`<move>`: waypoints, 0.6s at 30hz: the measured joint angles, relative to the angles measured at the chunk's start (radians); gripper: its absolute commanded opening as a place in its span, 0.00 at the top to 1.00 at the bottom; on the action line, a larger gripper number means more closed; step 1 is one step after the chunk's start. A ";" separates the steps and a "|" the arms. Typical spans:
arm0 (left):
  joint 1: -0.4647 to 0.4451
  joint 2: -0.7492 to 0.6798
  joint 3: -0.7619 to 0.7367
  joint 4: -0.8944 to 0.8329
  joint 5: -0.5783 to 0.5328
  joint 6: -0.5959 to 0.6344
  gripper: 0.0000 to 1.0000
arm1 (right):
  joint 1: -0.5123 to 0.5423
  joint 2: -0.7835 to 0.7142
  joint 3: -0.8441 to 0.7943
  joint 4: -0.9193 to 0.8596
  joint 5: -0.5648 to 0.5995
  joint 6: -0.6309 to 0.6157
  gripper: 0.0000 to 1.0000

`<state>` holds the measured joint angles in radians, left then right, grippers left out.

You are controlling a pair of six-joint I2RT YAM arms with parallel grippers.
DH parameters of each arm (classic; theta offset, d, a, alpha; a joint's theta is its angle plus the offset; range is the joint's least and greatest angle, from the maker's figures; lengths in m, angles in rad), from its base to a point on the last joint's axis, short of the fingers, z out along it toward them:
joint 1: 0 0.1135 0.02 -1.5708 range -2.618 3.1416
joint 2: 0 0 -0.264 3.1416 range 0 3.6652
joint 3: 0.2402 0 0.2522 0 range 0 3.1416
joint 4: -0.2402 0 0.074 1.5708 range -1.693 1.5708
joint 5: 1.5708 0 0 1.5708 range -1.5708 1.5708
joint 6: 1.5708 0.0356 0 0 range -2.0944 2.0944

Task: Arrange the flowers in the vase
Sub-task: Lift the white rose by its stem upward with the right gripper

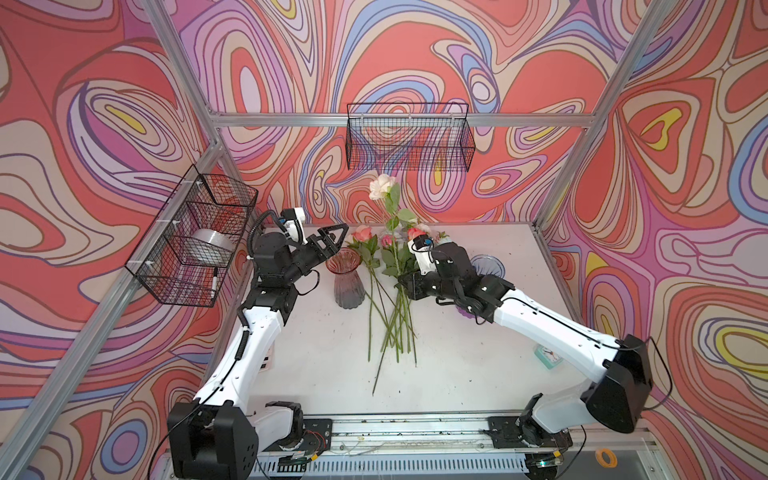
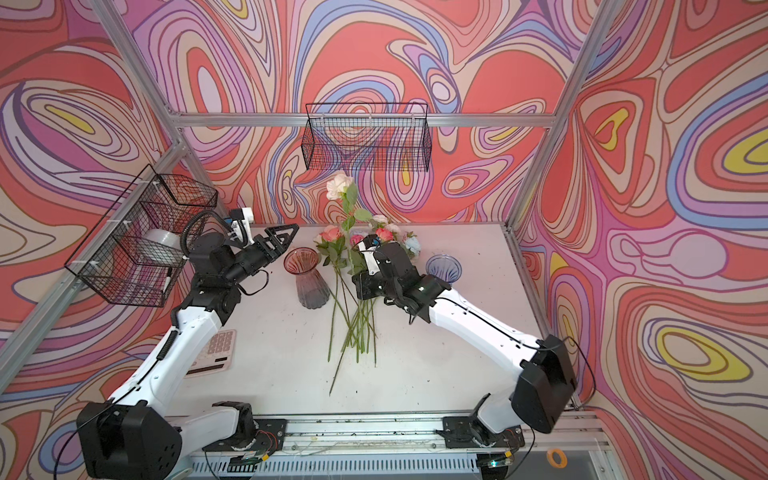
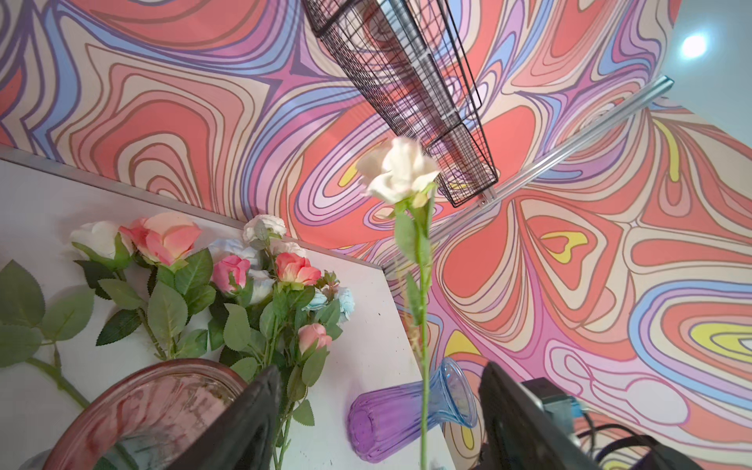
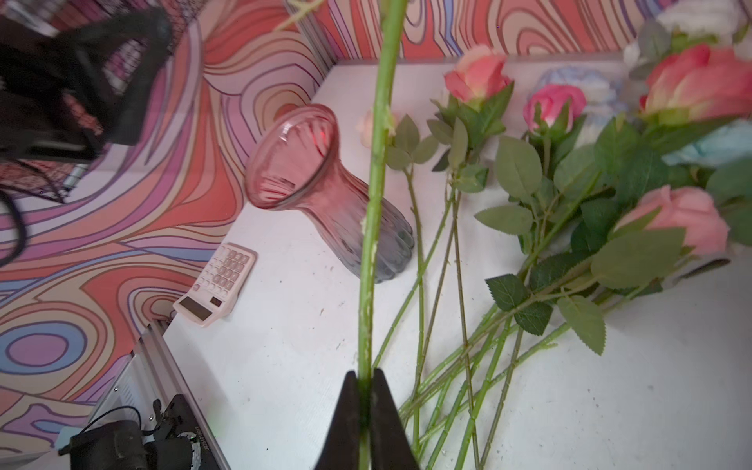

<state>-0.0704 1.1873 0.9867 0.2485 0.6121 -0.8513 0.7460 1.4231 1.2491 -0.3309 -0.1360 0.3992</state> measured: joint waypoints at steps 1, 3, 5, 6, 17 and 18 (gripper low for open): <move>0.000 -0.007 -0.008 0.019 0.010 -0.001 0.20 | 0.007 -0.034 -0.016 0.014 0.011 -0.016 1.00; -0.001 -0.022 -0.023 0.076 0.035 -0.011 0.20 | 0.010 -0.090 -0.039 0.039 0.042 -0.045 1.00; -0.007 -0.031 -0.032 0.134 0.061 -0.022 0.20 | 0.010 -0.131 -0.048 0.063 0.089 -0.081 1.00; -0.014 -0.032 -0.033 0.158 0.073 -0.025 0.21 | 0.010 -0.147 -0.049 0.080 0.120 -0.104 1.00; -0.510 -0.035 0.011 -0.077 -0.068 0.241 0.21 | 0.000 -0.121 0.202 0.168 0.524 -0.385 1.00; -0.540 -0.026 0.022 -0.096 -0.069 0.257 0.22 | -0.009 -0.124 0.222 0.188 0.560 -0.415 1.00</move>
<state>-0.6106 1.1610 1.0084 0.1528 0.5430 -0.5941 0.7368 1.2995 1.4708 -0.1429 0.4236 -0.0158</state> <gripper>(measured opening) 0.798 0.050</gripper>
